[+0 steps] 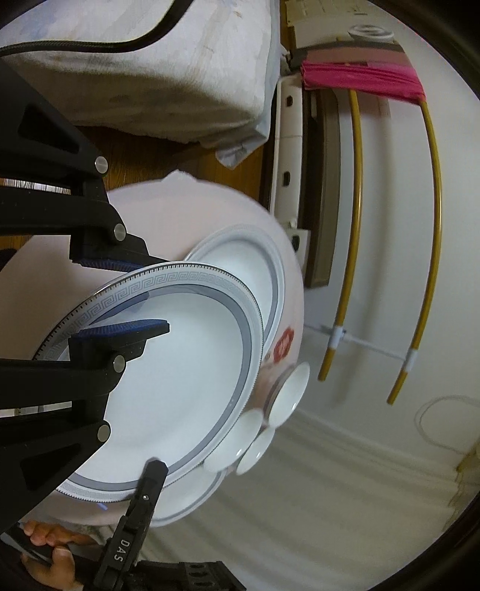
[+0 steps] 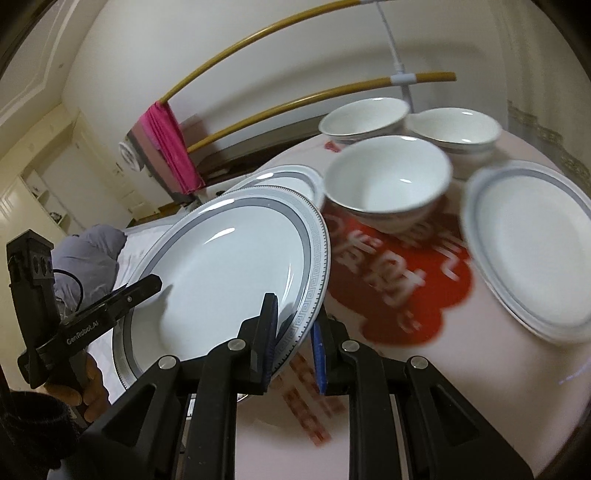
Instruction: Organize plates and bowls
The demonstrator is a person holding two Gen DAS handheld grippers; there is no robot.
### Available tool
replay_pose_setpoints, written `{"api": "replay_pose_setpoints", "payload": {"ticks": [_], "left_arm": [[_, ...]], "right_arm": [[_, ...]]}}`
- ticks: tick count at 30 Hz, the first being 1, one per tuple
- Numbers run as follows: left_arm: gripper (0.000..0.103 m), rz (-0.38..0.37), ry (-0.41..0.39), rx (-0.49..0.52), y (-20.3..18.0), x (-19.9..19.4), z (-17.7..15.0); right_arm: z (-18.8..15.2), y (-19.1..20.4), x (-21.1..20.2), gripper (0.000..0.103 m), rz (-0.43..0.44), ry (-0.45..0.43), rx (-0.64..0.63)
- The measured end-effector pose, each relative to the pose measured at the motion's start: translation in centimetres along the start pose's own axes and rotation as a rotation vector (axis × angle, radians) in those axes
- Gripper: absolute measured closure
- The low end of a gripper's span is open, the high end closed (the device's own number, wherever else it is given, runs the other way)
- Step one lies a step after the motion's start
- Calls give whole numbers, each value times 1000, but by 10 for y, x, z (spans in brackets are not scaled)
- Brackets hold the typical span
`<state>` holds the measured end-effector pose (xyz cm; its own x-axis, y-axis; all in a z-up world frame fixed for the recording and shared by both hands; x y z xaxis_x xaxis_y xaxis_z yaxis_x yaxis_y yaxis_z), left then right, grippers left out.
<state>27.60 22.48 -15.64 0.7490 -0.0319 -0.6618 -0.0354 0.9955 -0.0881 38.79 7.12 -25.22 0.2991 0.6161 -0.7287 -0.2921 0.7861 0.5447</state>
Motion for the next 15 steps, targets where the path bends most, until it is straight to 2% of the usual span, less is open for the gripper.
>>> {"api": "replay_pose_setpoints", "payload": {"ticks": [7, 15], "left_arm": [[83, 21, 10, -17, 22, 13, 8], [83, 13, 19, -25, 32, 45, 23]], "right_arm": [[11, 9, 38, 85, -29, 30, 6], [23, 9, 56, 85, -66, 27, 28]]}}
Point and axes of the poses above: each gripper's, at about its wrist camera, not at the fingertips, and x roughly the way its jaws point, y to its left, z to its top, the point moved 9 cm from there along x, roughly the way its jaws point, and after that the axes turned 14 degrees about x, right-handed, at the moved point
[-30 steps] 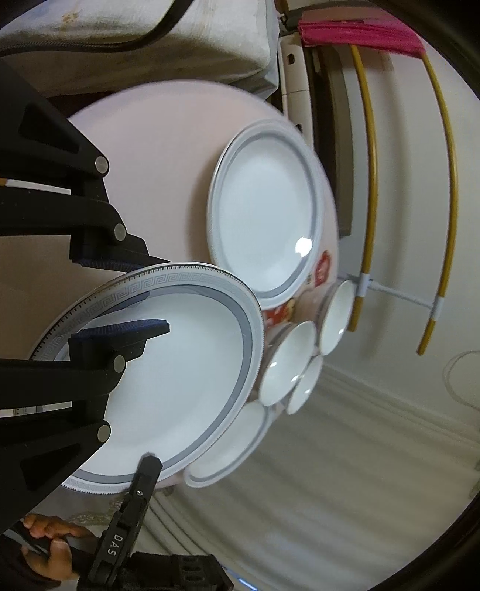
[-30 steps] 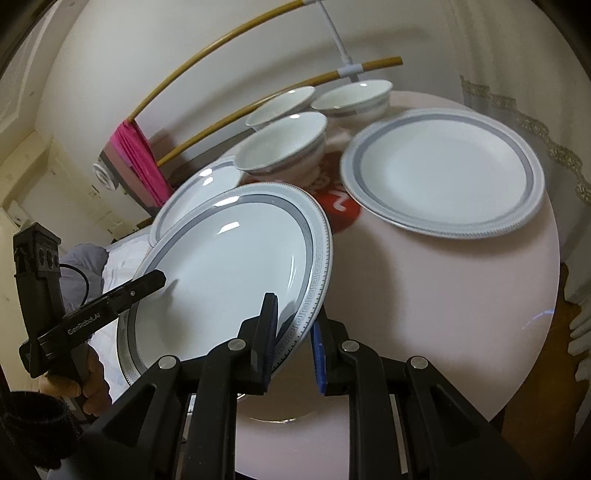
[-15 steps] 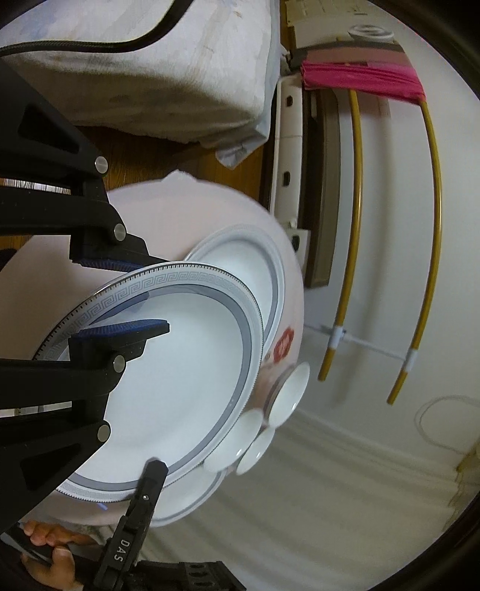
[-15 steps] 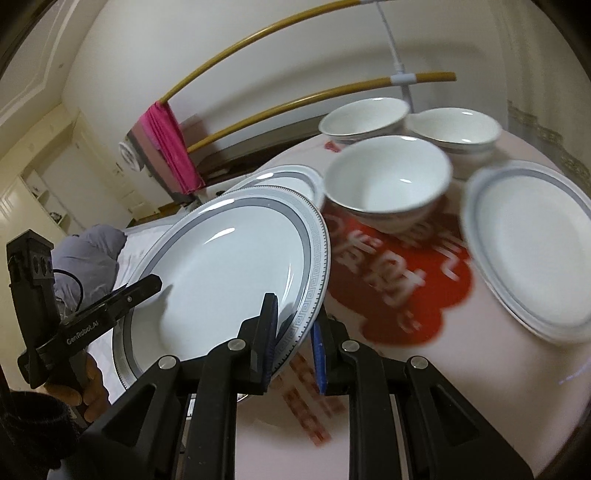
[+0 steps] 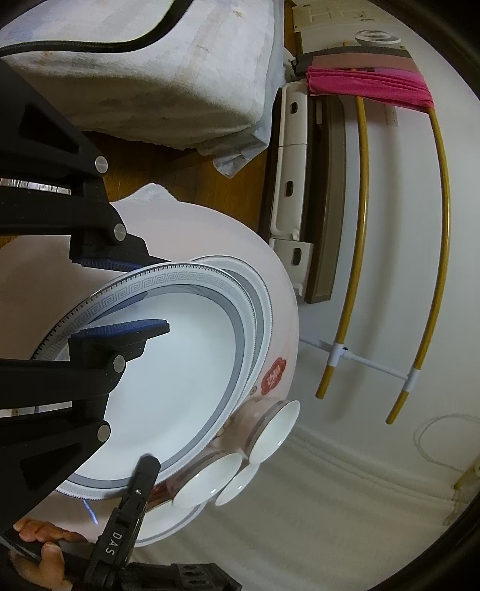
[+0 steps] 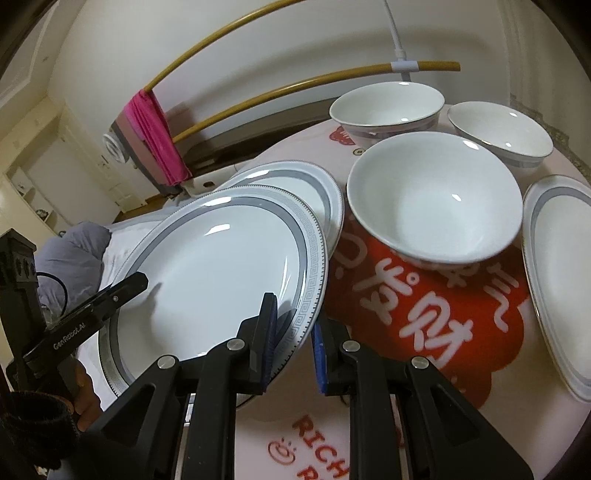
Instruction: Organize plates and bowls
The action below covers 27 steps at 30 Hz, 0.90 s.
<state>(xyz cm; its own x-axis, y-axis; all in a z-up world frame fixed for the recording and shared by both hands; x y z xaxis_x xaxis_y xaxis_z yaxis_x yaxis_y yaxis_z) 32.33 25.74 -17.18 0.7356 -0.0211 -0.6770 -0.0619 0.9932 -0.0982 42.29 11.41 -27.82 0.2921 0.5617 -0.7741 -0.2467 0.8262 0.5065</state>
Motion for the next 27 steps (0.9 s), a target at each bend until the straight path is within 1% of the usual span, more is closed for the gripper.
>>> {"api": "replay_pose_setpoints", "payload": {"ticks": [9, 15, 22, 27], "left_arm": [[83, -13, 0, -5, 8, 29, 17], [83, -14, 0, -7, 13, 41, 24], [83, -7, 7, -13, 16, 58, 27], [83, -3, 8, -14, 14, 66, 29]], "right_arm": [[12, -5, 16, 84, -51, 2, 42], [19, -8, 25, 83, -78, 1, 58], [20, -8, 27, 82, -112, -34, 61], [23, -9, 30, 79, -130, -58, 54]]}}
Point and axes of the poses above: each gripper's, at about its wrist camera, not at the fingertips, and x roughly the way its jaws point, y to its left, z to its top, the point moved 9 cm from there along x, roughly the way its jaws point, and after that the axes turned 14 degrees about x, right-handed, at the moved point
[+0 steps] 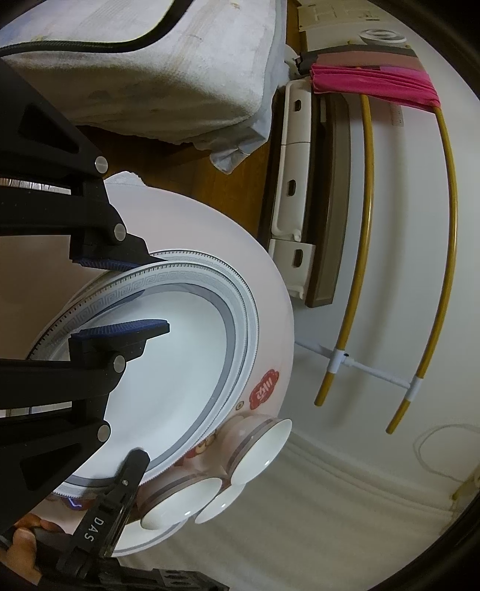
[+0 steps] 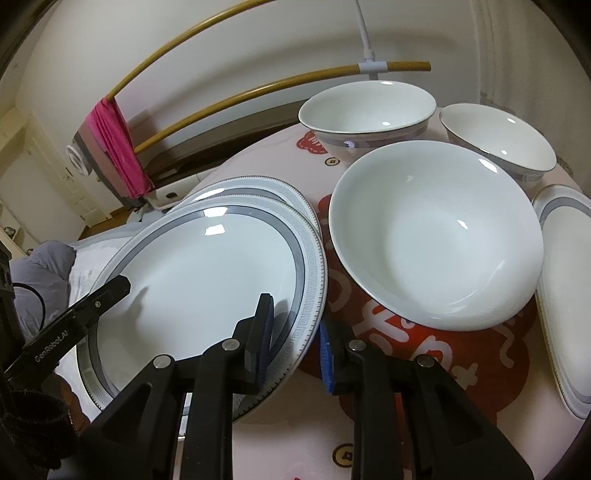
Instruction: Organize plates and bowls
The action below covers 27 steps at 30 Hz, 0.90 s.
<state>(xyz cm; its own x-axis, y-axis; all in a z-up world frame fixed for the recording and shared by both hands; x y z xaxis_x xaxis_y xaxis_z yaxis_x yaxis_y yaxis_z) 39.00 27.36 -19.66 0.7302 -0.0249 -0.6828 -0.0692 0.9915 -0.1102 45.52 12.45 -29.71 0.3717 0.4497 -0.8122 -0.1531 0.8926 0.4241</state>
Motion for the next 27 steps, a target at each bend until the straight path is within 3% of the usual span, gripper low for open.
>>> {"api": "replay_pose_setpoints", "payload": {"ticks": [27], "left_arm": [[78, 59, 4, 57, -9, 2, -4]], "right_arm": [[10, -10, 15, 83, 218, 3, 137]]}}
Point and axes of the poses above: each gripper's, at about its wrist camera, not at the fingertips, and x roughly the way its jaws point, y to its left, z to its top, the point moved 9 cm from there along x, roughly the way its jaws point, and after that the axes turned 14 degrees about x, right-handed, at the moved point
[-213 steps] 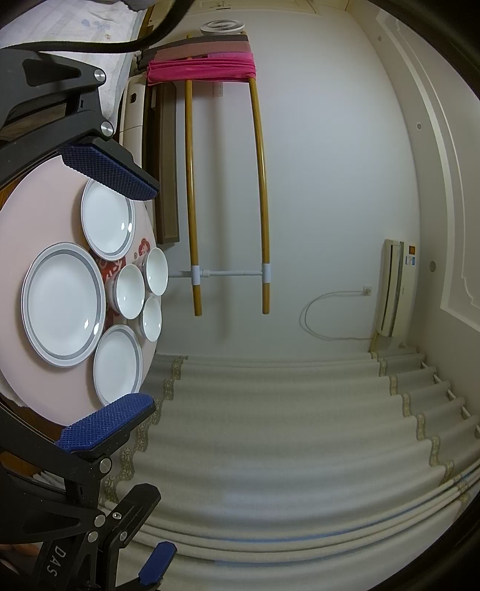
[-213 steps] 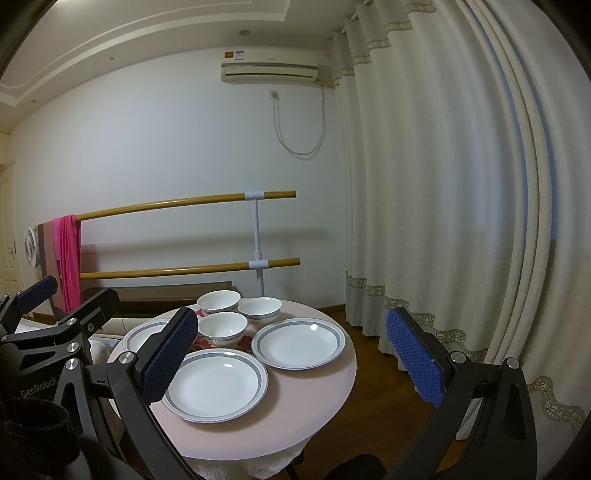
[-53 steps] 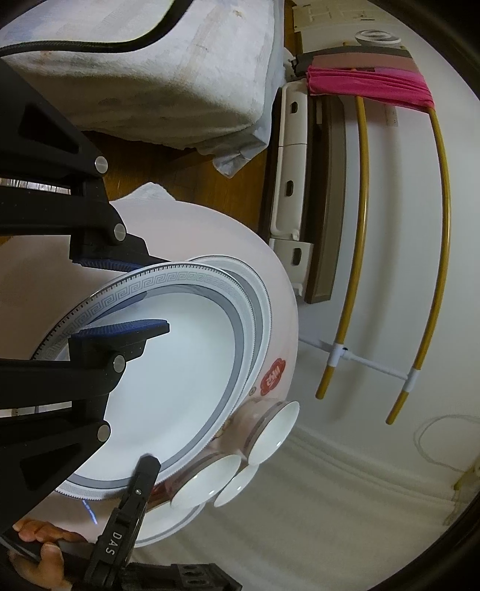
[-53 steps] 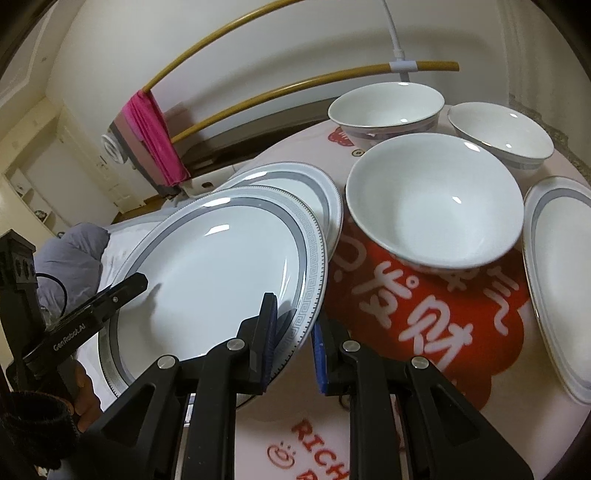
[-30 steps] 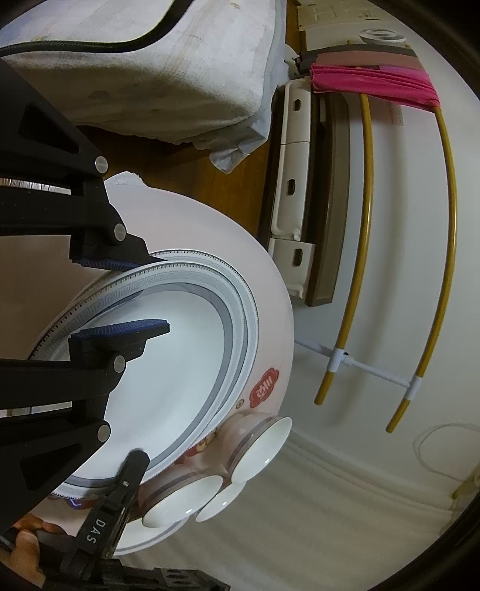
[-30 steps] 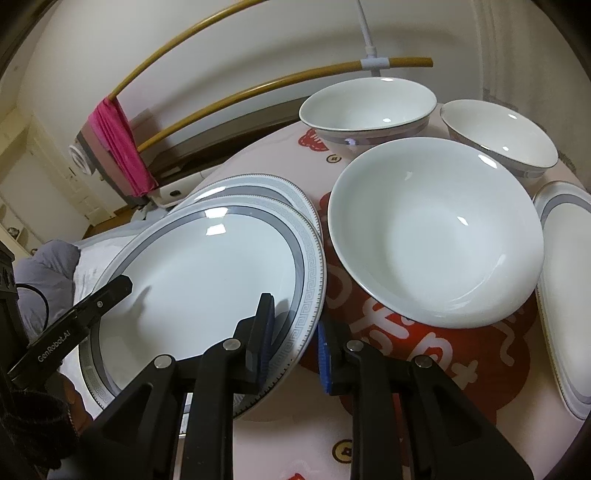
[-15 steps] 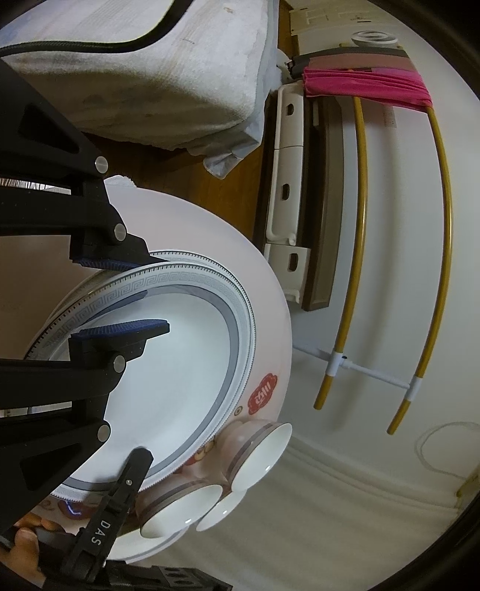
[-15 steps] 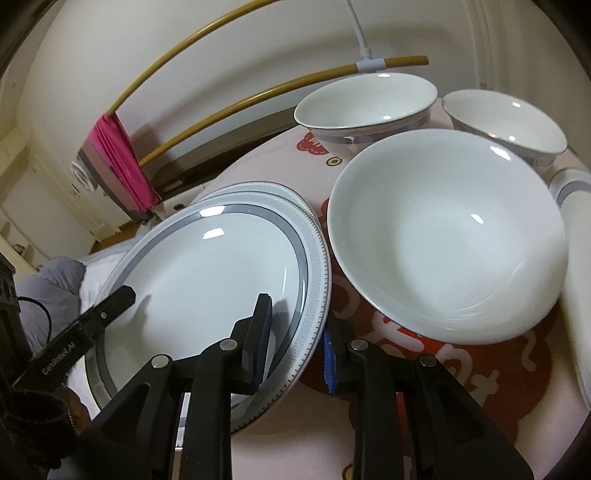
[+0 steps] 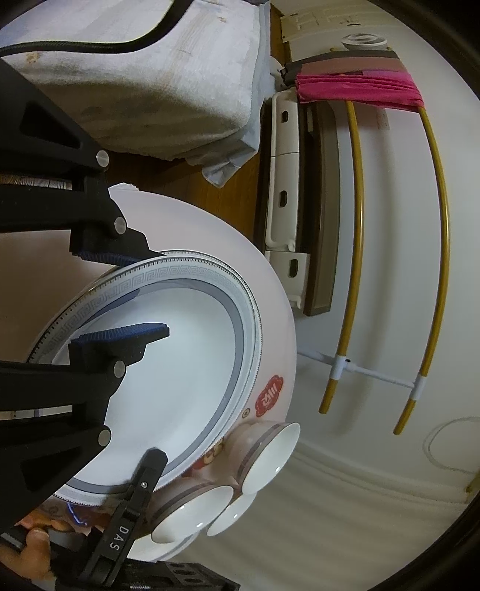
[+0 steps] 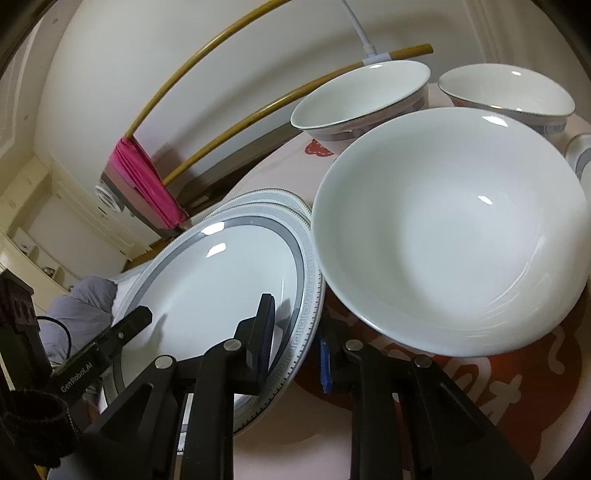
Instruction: Organize plates and bowls
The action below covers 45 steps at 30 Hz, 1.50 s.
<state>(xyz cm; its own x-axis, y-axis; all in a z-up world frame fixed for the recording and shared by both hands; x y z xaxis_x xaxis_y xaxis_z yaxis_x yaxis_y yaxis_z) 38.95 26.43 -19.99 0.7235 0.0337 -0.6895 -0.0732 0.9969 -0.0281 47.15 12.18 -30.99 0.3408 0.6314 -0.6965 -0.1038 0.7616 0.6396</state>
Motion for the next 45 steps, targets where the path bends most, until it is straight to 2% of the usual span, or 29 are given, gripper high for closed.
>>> {"api": "replay_pose_setpoints", "payload": {"ticks": [5, 9, 10, 17, 31, 45], "left_arm": [[71, -12, 0, -10, -1, -3, 0], [54, -15, 7, -13, -6, -6, -1], [53, -8, 13, -7, -8, -7, -2], [51, 15, 20, -6, -11, -11, -2], [49, -12, 25, -84, 1, -5, -13], [48, 20, 38, -63, -7, -4, -12]], "right_arm": [[0, 0, 1, 84, 23, 1, 15], [-1, 2, 3, 84, 22, -2, 11], [-1, 3, 3, 84, 22, -2, 11], [-1, 2, 2, 84, 16, -3, 4], [-2, 3, 2, 81, -2, -4, -20], [-5, 9, 11, 82, -45, 11, -31]]}}
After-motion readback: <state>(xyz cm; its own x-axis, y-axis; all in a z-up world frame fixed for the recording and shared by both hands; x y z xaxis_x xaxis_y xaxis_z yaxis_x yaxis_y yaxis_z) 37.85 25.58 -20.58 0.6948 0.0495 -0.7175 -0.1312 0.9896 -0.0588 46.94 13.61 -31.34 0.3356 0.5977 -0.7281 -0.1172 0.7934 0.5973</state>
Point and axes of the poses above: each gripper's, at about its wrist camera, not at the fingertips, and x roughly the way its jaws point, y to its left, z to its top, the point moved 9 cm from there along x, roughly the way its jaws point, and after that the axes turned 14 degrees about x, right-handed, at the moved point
